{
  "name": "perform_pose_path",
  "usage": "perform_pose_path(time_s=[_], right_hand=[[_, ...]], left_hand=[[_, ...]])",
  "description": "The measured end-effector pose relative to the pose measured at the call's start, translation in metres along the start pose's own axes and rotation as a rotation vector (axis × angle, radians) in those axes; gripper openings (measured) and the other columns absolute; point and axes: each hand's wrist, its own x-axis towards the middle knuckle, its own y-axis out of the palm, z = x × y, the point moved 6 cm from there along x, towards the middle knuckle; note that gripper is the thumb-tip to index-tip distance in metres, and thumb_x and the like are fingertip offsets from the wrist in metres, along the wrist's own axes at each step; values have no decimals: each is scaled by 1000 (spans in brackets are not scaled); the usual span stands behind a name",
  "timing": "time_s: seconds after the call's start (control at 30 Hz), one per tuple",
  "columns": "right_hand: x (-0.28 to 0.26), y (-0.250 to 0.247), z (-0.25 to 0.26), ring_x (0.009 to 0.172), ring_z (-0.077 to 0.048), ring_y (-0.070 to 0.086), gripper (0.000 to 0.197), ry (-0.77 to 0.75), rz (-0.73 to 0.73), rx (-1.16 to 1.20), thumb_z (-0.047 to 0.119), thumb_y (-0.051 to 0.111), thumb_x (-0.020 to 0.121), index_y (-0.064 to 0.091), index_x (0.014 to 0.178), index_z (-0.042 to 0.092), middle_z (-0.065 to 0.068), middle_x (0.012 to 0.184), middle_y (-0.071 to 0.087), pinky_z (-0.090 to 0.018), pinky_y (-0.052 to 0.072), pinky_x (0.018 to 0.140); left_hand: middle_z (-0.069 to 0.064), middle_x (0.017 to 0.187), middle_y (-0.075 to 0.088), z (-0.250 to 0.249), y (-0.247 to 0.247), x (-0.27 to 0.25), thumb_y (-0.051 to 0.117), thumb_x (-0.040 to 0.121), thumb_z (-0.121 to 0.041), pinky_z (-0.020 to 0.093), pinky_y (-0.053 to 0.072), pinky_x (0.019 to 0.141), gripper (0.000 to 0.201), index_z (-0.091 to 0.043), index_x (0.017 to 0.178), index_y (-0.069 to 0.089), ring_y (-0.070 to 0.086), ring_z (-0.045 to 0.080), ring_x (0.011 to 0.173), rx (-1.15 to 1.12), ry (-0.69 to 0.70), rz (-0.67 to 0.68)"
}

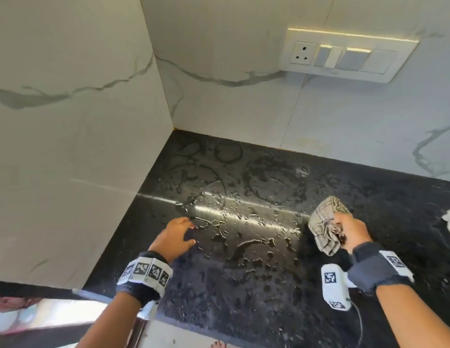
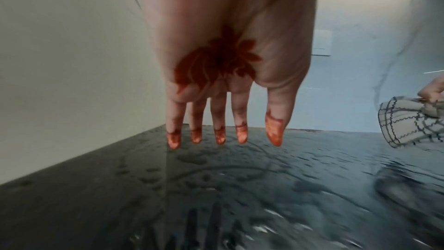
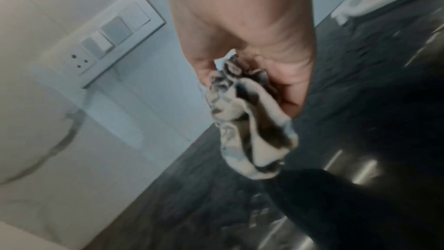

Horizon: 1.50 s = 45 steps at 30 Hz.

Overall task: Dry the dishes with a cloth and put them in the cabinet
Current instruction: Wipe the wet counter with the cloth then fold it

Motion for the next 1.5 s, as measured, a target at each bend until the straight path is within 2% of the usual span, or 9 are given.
perform_pose_path(time_s=[0.17, 0.27, 0.4, 0.53, 0.67, 0.77, 0.83, 1.0, 1.5], right_hand=[[-31, 114, 52, 78, -25, 68, 27, 63, 513, 380, 25, 54, 88, 60, 103, 4, -13, 86, 71, -34, 58, 68], [-38, 171, 76, 70, -23, 67, 35, 5, 524, 342, 22, 73, 70, 61, 97, 5, -13, 87, 68, -34, 57, 67], [-42, 251, 107, 57, -20, 59, 8, -107, 401, 267, 3, 52, 87, 57, 80, 5, -6, 58, 62, -28, 54, 56], [-47, 338, 137, 83, -30, 62, 11, -360, 302, 56, 3, 58, 80, 60, 90, 6, -12, 86, 62, -43, 53, 84], [-63, 428, 153, 99, -30, 56, 35, -683, 391, -202, 13, 62, 79, 54, 113, 5, -14, 109, 58, -36, 49, 86], [-67, 500, 134, 132, -37, 32, 81, -809, 603, -644, 50, 68, 69, 38, 136, 16, -15, 143, 33, -52, 34, 107], [-67, 532, 121, 144, -32, 8, 72, -927, 593, -1019, 48, 50, 88, 22, 147, 18, -10, 156, 10, -53, 13, 115], [-62, 574, 99, 144, -20, -15, 59, -962, 558, -1319, 42, 21, 100, -8, 149, 26, 0, 156, -17, -54, -14, 110], [-48, 557, 112, 144, -19, -14, 67, -952, 569, -1331, 40, 32, 96, -6, 149, 25, 1, 157, -12, -60, -16, 106]], left_hand=[[9, 153, 21, 54, -43, 45, 65, 84, -31, 42, 16, 116, 69, -12, 142, 32, 12, 28, 143, 40, -104, -8], [11, 157, 4, 87, -58, 71, 63, 85, -40, 47, 10, 117, 81, -12, 147, 19, -1, 32, 144, 116, -179, 6], [10, 157, -7, 106, -71, 98, 57, 88, -41, 41, 5, 116, 81, -12, 148, 10, -8, 28, 144, 50, -169, -37], [7, 157, -11, 113, -80, 127, 58, 86, -44, 38, 2, 116, 88, -13, 149, 6, -12, 23, 144, 9, -112, -75], [5, 157, -13, 124, -76, 147, 65, 78, -52, 37, 8, 117, 103, -13, 149, 1, -7, 19, 145, 31, -181, 35], [7, 157, -11, 121, -79, 153, 65, 76, -56, 40, 15, 116, 107, -14, 150, 0, -2, 20, 145, 155, -206, 67], [10, 156, -12, 119, -78, 155, 64, 77, -55, 40, 14, 116, 107, -11, 149, -3, -3, 23, 145, 201, -219, 87], [16, 155, -15, 120, -73, 160, 62, 79, -56, 41, 14, 115, 109, -9, 148, -8, -5, 28, 145, 250, -236, 136], [10, 155, -18, 121, -74, 156, 67, 75, -54, 37, 10, 116, 114, -10, 148, -8, -9, 22, 144, 180, -283, 105]])
